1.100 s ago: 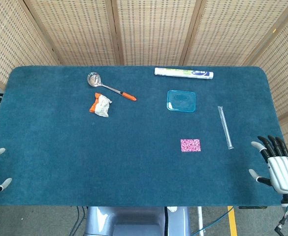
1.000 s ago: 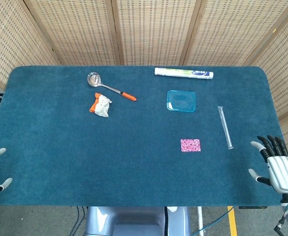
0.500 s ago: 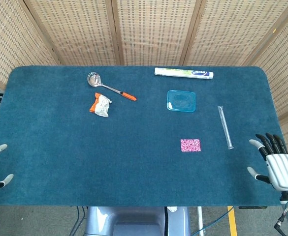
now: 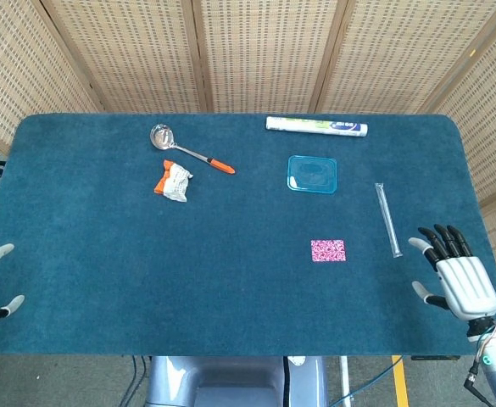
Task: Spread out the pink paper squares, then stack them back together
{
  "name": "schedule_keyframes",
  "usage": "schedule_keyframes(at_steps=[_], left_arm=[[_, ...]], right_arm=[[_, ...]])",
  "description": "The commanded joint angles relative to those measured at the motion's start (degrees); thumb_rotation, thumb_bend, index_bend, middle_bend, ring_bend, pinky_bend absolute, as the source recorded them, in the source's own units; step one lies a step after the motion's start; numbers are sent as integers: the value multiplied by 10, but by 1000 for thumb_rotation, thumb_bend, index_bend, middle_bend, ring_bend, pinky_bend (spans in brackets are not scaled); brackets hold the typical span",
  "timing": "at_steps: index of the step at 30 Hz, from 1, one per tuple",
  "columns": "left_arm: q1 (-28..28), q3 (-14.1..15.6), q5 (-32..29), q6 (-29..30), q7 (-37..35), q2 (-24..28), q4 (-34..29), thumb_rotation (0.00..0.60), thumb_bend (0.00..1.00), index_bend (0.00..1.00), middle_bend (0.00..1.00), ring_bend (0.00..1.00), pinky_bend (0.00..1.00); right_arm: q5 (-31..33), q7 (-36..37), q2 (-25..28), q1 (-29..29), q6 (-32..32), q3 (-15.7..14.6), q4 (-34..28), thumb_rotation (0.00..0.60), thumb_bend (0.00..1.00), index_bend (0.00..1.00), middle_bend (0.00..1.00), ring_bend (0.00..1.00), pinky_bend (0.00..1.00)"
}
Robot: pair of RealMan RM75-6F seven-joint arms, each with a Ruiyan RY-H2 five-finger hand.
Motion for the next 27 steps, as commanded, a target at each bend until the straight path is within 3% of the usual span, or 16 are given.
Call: schedule_keyframes(at_steps=[1,8,17,27], left_arm=[[-3,-1,-2,-3,-3,-1,2,600,134,201,0,0,0],[-10,-2,-6,-15,-6,0,8,600,133,201,0,0,0],[-24,-8,0,-25,3,26,-27,600,133,201,0,0,0],[-33,-14,-4,-28,15,47,-55,600,134,201,0,0,0]], right_arm=[[1,-2,-2,6,-8,1,-6,600,338,194,137,0,0],[2,1,-5,26,-42,-3,-12,600,344,194,142,0,0],[-23,36,-8,98,-140,-5,-14,600,349,193,138,0,0],[-46,87,-35,166,-208,-3,3,600,349,164,117,0,0]])
